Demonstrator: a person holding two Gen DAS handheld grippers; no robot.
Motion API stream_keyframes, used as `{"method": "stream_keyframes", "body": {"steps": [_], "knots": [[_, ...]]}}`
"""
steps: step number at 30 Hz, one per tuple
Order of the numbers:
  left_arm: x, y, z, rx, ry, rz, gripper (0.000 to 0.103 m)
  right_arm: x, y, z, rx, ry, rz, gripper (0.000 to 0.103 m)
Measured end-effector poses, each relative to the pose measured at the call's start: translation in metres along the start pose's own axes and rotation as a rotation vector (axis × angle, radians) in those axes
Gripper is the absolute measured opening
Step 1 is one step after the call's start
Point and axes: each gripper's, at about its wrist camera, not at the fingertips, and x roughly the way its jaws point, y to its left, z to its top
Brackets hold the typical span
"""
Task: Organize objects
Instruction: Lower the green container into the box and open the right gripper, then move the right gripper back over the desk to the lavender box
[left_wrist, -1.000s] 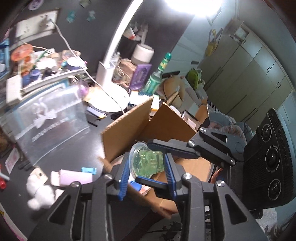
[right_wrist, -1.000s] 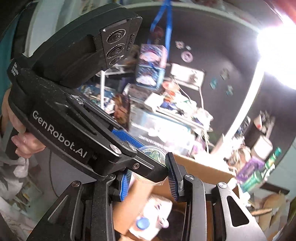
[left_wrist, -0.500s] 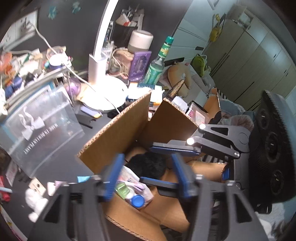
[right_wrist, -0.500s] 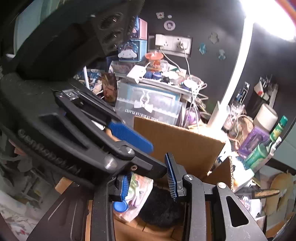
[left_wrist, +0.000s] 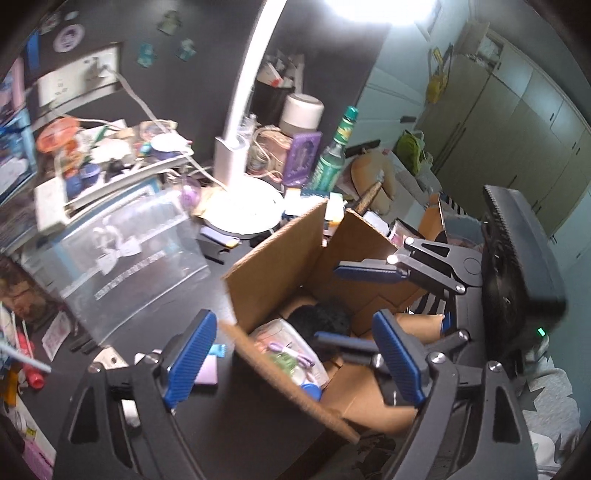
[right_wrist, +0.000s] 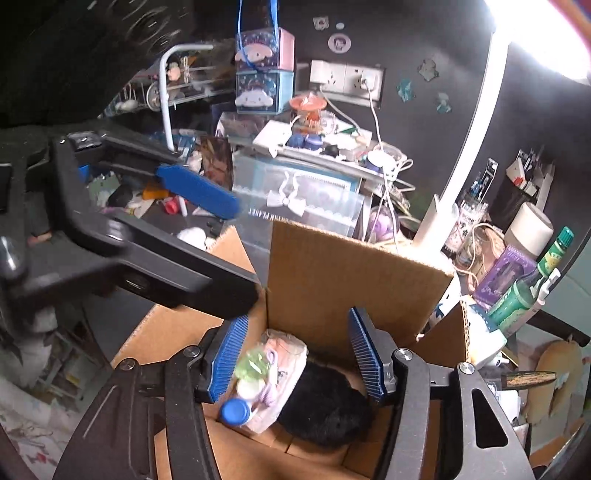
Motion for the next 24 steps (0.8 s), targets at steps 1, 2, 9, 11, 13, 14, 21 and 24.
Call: {"method": "stream_keyframes", "body": {"steps": [1,2,9,11,13,14,21,24], "knots": [[-0.006,0.003,-0.004,-0.004,-0.01,0.006,0.085,0.001,0.001,0.001,0.001,0.0,-0.003,0.055],[-0.015,0.008,-0.01,-0.009,-0.025,0.017,0.085,0.002,0.003,0.002,0.0,0.004,-0.008,0.055],[-0.069,0.043,-0.052,-0.058,-0.124,0.117,0.091,-0.012,0.042,0.017,-0.023,-0.06,0.018,0.055],[-0.083,0.057,-0.071,-0.081,-0.155,0.17,0.091,-0.012,0.064,0.022,-0.051,-0.07,0.055,0.055],[-0.091,0.069,-0.089,-0.106,-0.177,0.204,0.091,-0.007,0.088,0.026,-0.07,-0.073,0.102,0.055],[-0.093,0.075,-0.098,-0.118,-0.188,0.215,0.091,-0.003,0.102,0.027,-0.08,-0.068,0.136,0.055],[-0.094,0.116,-0.157,-0.212,-0.264,0.326,0.091,0.052,0.17,0.017,-0.11,0.025,0.218,0.055],[-0.088,0.129,-0.181,-0.251,-0.268,0.301,0.091,0.084,0.18,0.006,-0.092,0.079,0.181,0.055]]}}
